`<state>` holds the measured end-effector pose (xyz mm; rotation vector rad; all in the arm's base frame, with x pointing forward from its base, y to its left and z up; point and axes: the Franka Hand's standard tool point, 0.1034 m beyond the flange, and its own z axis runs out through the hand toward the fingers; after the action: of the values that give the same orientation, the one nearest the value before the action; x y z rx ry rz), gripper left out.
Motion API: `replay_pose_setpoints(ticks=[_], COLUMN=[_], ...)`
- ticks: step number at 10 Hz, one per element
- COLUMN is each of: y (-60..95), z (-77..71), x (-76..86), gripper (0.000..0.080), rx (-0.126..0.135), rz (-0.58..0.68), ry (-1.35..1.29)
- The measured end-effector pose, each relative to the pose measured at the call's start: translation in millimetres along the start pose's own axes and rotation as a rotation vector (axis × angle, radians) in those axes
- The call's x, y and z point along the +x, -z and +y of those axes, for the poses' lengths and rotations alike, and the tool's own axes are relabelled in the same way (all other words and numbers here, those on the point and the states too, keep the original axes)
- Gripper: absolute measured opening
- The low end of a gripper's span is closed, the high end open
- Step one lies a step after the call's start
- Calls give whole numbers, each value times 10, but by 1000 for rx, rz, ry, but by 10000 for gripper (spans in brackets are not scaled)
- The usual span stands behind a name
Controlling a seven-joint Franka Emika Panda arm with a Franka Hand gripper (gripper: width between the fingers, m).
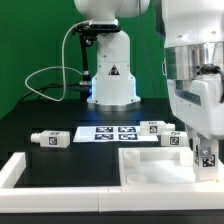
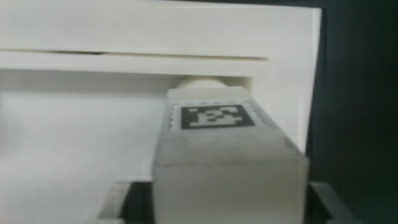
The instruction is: Assemble one leg
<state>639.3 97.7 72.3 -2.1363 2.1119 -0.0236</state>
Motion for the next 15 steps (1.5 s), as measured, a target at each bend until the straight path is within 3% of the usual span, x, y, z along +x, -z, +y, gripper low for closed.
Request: replay_pose_setpoints(ticks=[3, 5, 6, 7, 10, 12, 13, 14, 15], y=[-3, 21, 34, 55, 39, 30, 30, 25, 24], z=[11, 37, 34, 4, 10, 6, 2, 5, 5], x=[-18, -79, -97, -96, -58, -151, -117, -115, -114], gripper=[287, 570, 570, 635, 645, 648, 648, 491, 491], rx=[-5, -43, -48, -20, -32, -53, -54, -54, -54], rz=[5, -23, -31, -14, 4, 29, 30, 32, 32], ry=[74, 476, 551, 589, 847, 1170, 1175, 1121, 1122])
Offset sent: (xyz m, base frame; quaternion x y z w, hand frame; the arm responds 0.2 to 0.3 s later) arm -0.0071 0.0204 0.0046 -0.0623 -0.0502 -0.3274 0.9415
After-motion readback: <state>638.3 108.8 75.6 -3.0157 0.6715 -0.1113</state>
